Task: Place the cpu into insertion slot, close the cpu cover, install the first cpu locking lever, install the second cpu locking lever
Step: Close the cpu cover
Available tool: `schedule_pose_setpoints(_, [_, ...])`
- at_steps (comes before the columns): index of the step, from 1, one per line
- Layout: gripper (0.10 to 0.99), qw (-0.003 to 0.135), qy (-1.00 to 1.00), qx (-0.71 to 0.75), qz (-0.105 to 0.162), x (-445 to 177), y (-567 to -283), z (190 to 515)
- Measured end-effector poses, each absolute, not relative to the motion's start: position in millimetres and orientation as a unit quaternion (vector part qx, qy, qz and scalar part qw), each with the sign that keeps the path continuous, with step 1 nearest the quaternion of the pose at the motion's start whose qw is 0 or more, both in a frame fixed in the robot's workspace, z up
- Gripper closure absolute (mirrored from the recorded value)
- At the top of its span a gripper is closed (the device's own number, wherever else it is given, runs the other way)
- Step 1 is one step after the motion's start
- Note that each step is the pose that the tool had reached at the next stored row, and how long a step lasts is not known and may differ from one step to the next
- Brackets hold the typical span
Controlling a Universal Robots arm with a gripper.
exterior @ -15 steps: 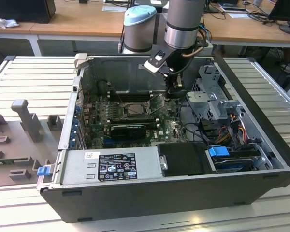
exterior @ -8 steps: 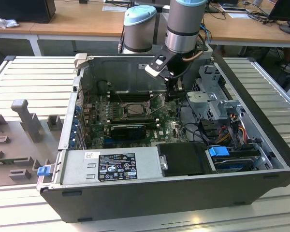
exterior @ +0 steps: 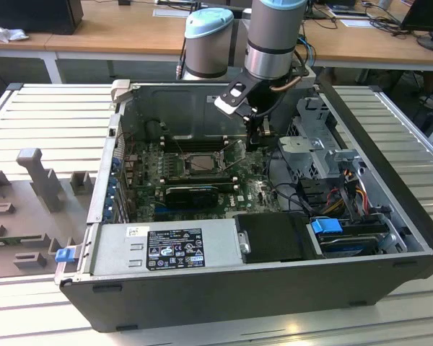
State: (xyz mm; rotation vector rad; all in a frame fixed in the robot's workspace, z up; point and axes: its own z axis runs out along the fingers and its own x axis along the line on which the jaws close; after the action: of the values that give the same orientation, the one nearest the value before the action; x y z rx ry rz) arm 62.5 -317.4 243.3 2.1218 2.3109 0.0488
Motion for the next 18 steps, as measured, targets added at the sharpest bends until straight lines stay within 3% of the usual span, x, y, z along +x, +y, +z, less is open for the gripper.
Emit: schedule_pose_setpoints(18, [0.980, 0.002, 0.737, 0.676, 0.016, 50, -317, 243])
